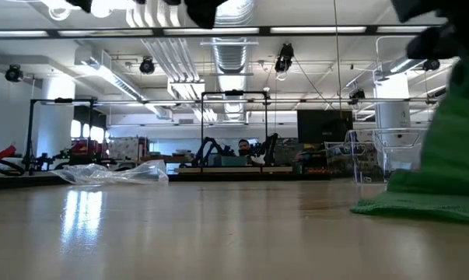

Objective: Roll bandage
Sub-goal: Roll the green bandage

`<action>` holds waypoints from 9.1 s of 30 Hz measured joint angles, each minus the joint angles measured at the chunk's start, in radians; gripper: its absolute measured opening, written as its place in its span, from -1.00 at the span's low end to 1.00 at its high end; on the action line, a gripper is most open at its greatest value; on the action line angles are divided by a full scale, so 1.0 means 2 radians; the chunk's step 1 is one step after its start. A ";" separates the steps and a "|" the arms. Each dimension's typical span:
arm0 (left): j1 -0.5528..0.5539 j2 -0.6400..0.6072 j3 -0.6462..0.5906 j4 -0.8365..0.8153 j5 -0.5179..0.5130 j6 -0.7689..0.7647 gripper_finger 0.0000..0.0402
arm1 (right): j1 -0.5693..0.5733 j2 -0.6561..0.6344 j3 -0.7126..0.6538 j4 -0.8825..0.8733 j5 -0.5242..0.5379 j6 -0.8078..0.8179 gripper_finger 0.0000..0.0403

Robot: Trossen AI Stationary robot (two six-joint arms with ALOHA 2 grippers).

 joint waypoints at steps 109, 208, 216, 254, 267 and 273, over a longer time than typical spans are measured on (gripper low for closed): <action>0.109 0.206 0.257 -0.090 0.050 -0.071 -0.89 | -0.069 0.036 0.190 -0.086 0.156 -0.150 -0.60; 0.129 -0.287 0.007 -0.149 0.005 0.046 -0.96 | -0.148 0.011 0.008 0.620 0.039 -0.410 -0.99; 0.131 -0.281 0.005 -0.170 -0.028 0.074 -0.96 | -0.148 -0.006 0.009 0.625 -0.017 -0.382 -0.99; 0.132 -0.323 0.004 -0.155 0.075 -0.126 -0.96 | -0.162 -0.022 0.055 0.437 0.063 -0.371 -0.99; 0.133 -0.315 0.000 -0.191 -0.013 -0.004 -0.97 | -0.150 -0.024 0.075 0.478 -0.090 -0.359 -0.99; 0.133 -0.282 -0.022 -0.175 -0.097 0.067 -0.97 | -0.154 -0.017 0.089 0.505 -0.089 -0.355 -0.99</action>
